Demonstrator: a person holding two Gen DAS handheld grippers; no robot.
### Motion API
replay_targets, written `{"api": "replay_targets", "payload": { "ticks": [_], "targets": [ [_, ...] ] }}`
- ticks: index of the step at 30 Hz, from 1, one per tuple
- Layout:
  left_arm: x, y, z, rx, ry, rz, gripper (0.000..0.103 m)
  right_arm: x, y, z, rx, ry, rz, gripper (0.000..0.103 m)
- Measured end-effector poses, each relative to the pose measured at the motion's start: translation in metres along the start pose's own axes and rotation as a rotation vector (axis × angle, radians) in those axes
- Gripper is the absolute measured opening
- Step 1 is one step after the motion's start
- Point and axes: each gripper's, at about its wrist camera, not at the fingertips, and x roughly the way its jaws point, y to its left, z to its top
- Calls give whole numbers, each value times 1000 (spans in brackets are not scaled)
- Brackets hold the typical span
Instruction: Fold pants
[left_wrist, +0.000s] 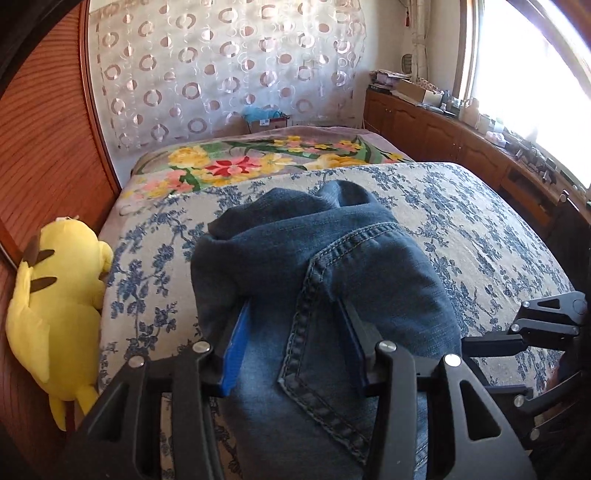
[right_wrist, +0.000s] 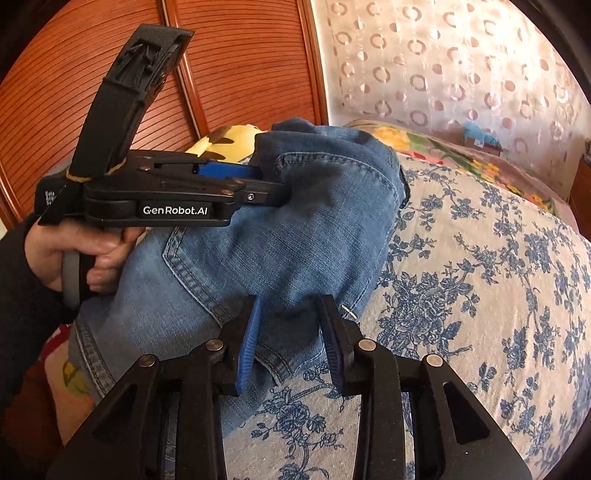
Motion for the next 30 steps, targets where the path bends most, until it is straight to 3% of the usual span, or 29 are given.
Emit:
{"api": "replay_targets", "payload": {
  "ticks": [4, 9, 16, 24, 30],
  "targets": [
    [-26, -4, -6, -1, -46, 35, 46, -21, 5, 2, 17, -32, 17, 32],
    [-47, 1, -25, -37, -46, 38, 46, -34, 20, 0, 5, -43, 86, 32],
    [-50, 5, -46, -30, -23, 70, 46, -12, 37, -15, -60, 13, 62, 32],
    [-69, 8, -55, -76, -77, 55, 46, -24, 27, -9, -51, -3, 86, 32],
    [-91, -9, -50, -50, -136, 28, 46, -31, -2, 23, -53, -50, 46, 32]
  ]
}}
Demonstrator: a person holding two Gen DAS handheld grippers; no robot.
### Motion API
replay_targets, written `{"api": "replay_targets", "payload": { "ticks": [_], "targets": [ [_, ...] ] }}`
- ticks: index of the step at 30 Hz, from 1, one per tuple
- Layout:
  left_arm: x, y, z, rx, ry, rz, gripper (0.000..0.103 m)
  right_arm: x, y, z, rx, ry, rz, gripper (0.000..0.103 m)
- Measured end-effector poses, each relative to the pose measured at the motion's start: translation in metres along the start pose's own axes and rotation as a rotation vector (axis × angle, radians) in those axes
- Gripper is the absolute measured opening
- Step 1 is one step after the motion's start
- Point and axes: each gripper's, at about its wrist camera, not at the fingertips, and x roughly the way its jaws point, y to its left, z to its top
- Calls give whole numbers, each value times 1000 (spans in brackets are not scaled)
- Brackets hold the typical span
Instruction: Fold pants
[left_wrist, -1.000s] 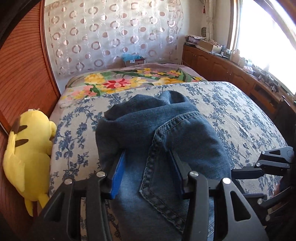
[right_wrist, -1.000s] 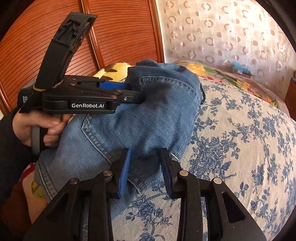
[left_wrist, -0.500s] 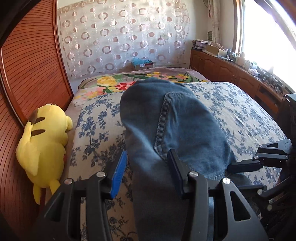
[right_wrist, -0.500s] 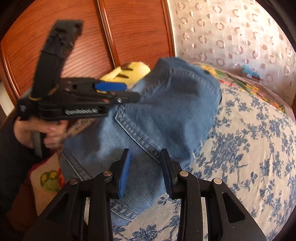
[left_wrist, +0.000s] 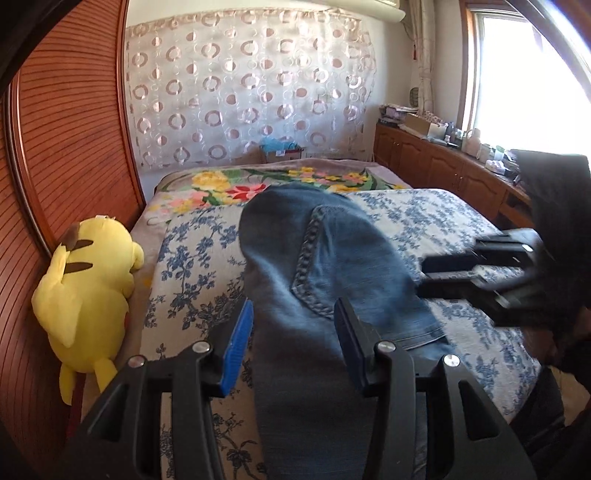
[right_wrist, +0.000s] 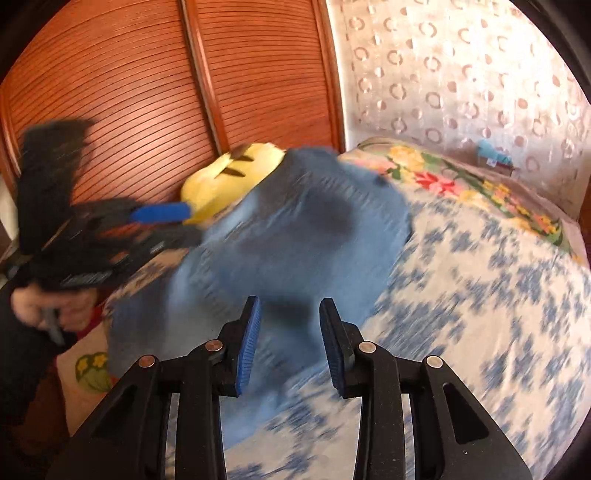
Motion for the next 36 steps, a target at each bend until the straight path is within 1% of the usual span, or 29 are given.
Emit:
{"api": "replay_targets", "payload": {
  "ticks": [3, 5, 9, 12, 15, 17, 19, 22, 24, 28, 29, 30, 31, 33, 34, 36],
  "targets": [
    [-1, -4, 3, -7, -8, -17, 46, 10, -18, 24, -21, -11, -25, 32],
    [2, -4, 4, -19, -6, -24, 46, 21, -32, 42, -20, -11, -25, 32],
    [16, 0, 0, -43, 27, -8, 46, 48, -50, 70, -29, 6, -15, 32],
    [23, 5, -7, -61, 46, 2, 46, 72, -62, 82, -28, 35, -6, 32],
    [27, 9, -13, -79, 58, 15, 46, 92, -75, 87, -9, 65, -28, 34],
    [30, 10, -17, -79, 67, 28, 46, 106, -86, 87, 23, 91, -5, 35],
    [31, 11, -21, -83, 72, 31, 46, 112, -92, 85, 40, 98, 6, 37],
    [31, 13, -25, -91, 71, 28, 46, 113, -94, 81, 45, 86, 14, 38],
    [31, 12, -28, -82, 74, 39, 46, 111, -95, 81, 51, 81, 15, 42],
    [26, 12, -30, -94, 73, 47, 46, 95, -95, 81, 72, 66, 14, 45],
    [23, 12, -30, -99, 67, 46, 46, 89, -95, 81, 76, 58, 24, 47],
    [20, 13, -30, -109, 61, 39, 46, 81, -94, 80, 75, 50, 35, 53],
    [16, 14, -30, -125, 56, 27, 46, 78, -93, 79, 73, 47, 38, 55],
    [12, 15, -29, -146, 50, 29, 46, 70, -91, 75, 75, 48, 58, 63],
    [10, 15, -29, -148, 48, 31, 46, 69, -91, 73, 83, 57, 80, 65],
    [8, 15, -30, -155, 45, 31, 47, 72, -91, 70, 93, 77, 94, 69]
  ]
}}
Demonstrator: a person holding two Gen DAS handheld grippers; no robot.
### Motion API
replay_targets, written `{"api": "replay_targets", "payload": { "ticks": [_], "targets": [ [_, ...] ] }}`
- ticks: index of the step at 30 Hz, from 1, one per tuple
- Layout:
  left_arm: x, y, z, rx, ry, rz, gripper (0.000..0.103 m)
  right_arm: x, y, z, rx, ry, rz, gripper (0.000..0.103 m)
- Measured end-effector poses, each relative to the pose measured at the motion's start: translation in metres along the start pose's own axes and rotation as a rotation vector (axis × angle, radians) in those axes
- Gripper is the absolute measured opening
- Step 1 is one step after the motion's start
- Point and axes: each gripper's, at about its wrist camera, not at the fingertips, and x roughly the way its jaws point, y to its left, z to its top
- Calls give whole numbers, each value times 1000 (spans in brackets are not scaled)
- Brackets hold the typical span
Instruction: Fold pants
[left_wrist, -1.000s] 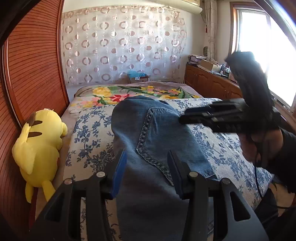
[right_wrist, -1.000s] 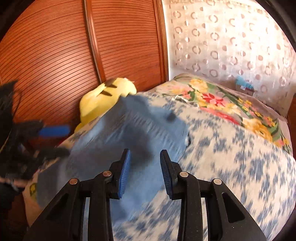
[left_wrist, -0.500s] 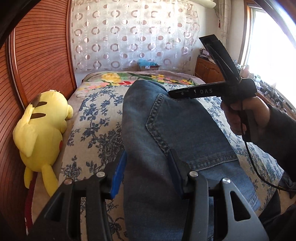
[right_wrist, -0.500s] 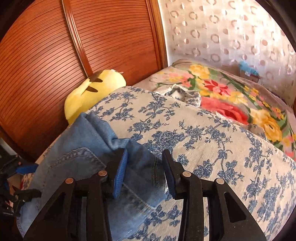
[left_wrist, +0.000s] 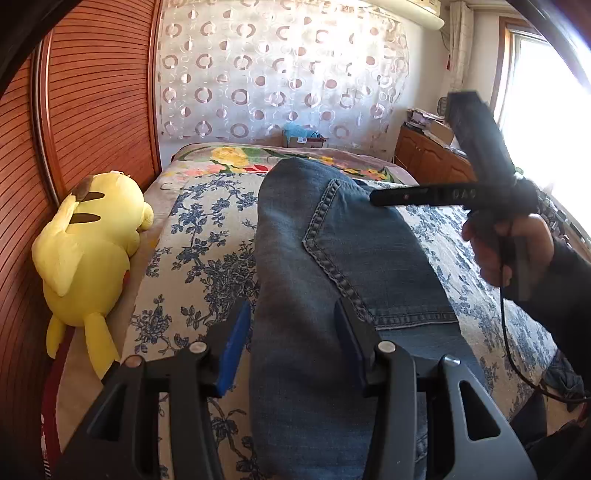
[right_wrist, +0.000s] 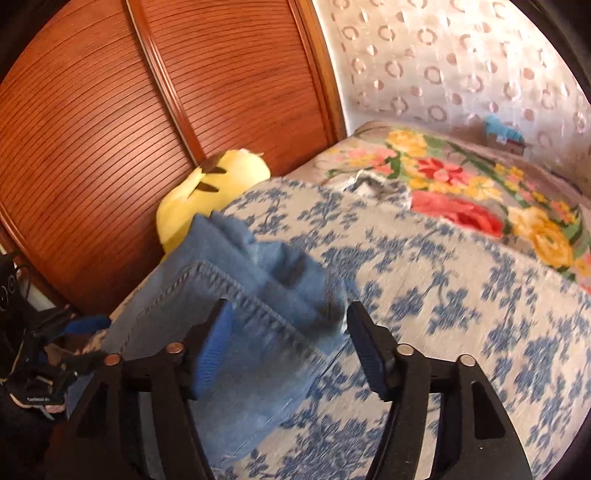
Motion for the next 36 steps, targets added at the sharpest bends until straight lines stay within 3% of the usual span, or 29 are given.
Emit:
{"api": "replay_targets", "payload": {
  "ticks": [3, 16, 19, 24, 27, 32, 36],
  "targets": [
    [1, 3, -2, -18, 7, 4, 66, 10, -5, -3, 20, 19, -3, 78],
    [4, 6, -9, -50, 35, 6, 67, 40, -23, -9, 169, 86, 135, 79],
    [8, 5, -9, -43, 49, 11, 67, 39, -20, -7, 156, 89, 141, 74],
    [11, 5, -9, -36, 60, 14, 67, 37, -11, -10, 128, 78, 155, 47],
    [9, 3, -6, -28, 61, 15, 67, 25, -2, -10, 93, 43, 129, 37],
    [0, -4, -4, -5, 55, -18, 67, -17, 3, -17, 49, -15, 75, 34],
    [10, -8, -10, -8, 102, -49, 67, -28, -12, -31, 67, 10, 24, 34]
  ]
}}
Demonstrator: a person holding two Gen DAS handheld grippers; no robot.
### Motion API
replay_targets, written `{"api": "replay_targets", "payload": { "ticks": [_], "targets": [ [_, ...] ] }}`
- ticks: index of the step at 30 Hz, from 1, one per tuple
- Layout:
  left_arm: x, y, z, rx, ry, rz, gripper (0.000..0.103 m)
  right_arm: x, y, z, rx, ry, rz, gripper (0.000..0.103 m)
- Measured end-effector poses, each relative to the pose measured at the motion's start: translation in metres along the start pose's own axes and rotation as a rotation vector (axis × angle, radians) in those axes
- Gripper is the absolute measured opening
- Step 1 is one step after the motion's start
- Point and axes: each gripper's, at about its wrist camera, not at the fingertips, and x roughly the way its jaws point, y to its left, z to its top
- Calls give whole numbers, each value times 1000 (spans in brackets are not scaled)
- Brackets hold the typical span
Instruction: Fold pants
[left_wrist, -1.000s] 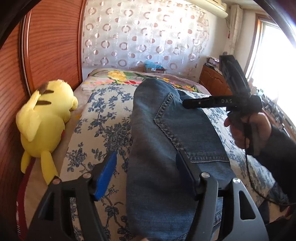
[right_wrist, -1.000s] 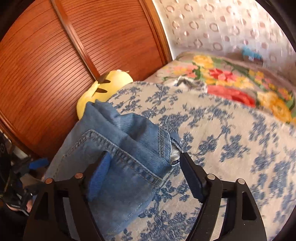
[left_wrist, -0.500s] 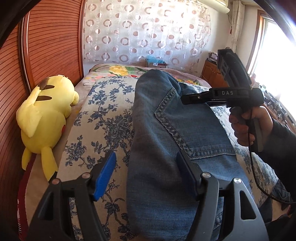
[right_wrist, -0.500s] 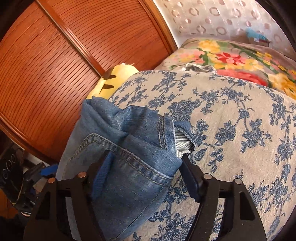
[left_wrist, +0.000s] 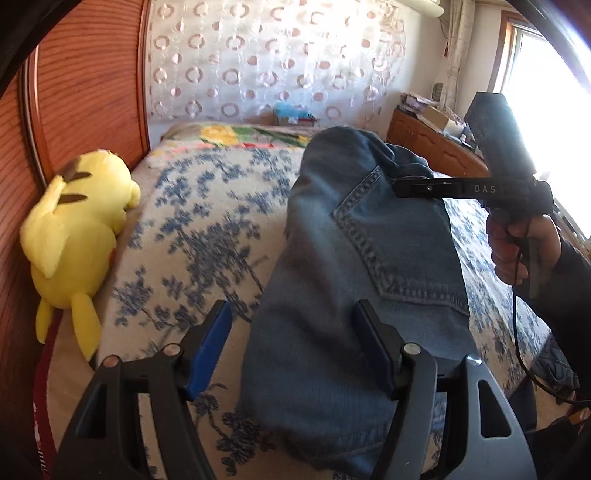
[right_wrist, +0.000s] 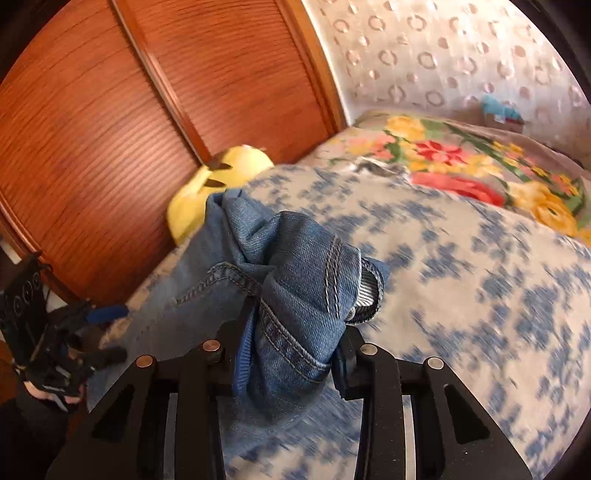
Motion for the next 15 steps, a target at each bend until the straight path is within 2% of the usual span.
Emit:
{"api": "replay_targets", "payload": {
  "ticks": [4, 10, 15],
  "targets": [
    [16, -1, -9, -22, 53, -25, 68, 6, -12, -10, 33, 21, -10, 34],
    [27, 9, -15, -95, 68, -66, 71, 6, -12, -9, 39, 24, -15, 38],
    [29, 5, -17, -85, 58, -51, 71, 7, -14, -10, 56, 19, -14, 42]
  ]
}}
